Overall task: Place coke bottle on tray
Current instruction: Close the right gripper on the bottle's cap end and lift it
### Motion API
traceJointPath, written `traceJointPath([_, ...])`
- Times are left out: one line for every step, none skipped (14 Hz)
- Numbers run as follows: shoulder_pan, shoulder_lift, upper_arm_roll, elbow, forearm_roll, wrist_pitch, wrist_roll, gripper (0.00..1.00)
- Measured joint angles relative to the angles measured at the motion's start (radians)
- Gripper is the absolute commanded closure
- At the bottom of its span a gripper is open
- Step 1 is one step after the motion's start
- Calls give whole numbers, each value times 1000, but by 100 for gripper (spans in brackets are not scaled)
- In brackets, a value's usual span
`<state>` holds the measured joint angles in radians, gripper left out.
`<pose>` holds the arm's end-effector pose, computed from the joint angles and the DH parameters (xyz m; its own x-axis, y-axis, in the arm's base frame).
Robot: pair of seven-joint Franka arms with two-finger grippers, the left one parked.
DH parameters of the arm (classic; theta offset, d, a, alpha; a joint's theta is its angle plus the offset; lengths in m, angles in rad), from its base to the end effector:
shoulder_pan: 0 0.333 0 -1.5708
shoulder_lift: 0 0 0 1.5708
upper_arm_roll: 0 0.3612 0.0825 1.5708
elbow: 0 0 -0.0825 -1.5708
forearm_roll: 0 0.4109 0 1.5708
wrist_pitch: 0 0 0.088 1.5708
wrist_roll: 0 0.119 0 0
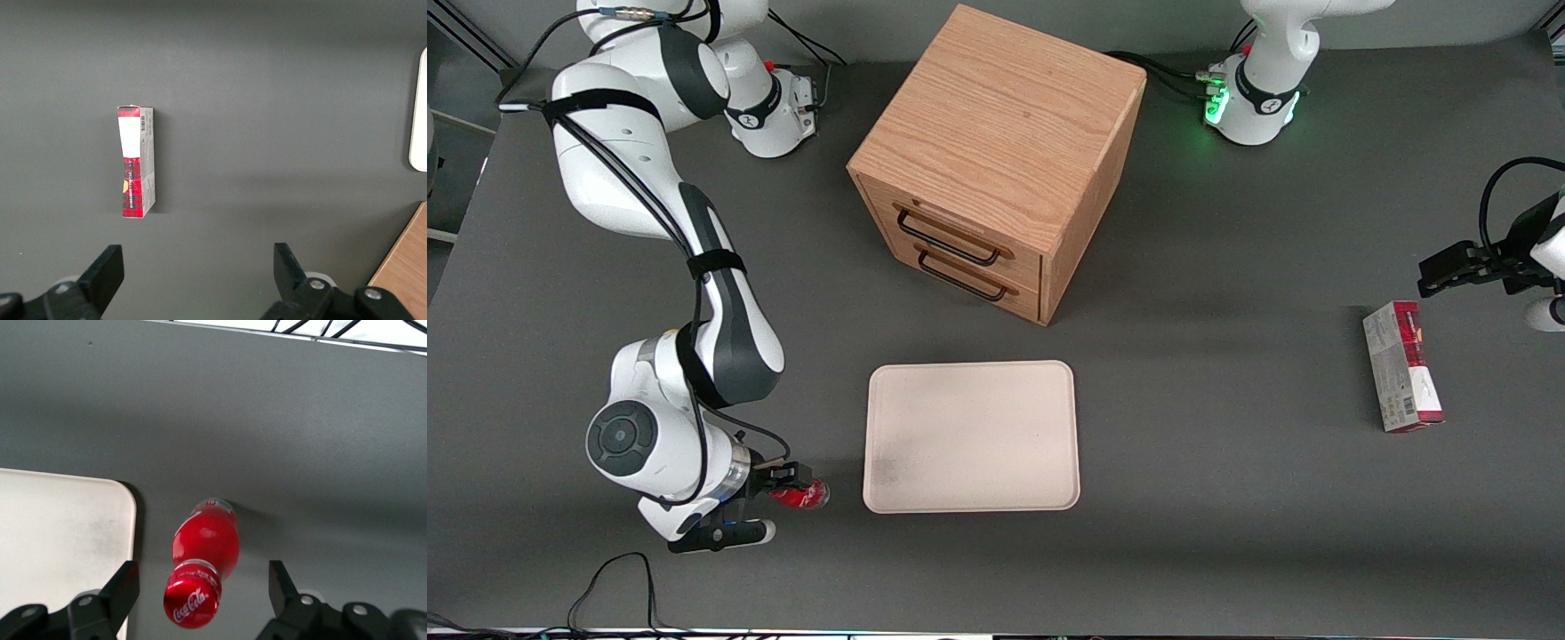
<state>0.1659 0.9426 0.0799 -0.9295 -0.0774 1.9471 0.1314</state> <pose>0.8362 0.1751 0.3244 0.9915 0.1042 0.0776 0.1046 -0.9945 -0.0008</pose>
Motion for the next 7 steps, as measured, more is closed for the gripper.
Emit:
traceJointPath([0,2,0,0,0,0,0,42])
traceJointPath([0,3,0,0,0,0,0,50])
traceJointPath([0,3,1,0,0,0,0,60])
traceJointPath([0,3,2,0,0,0,0,70])
traceJointPath([0,3,3,0,0,0,0,80])
traceJointPath([0,3,4,1,-1,0,0,88])
traceJointPath([0,3,4,1,-2,0,0,92])
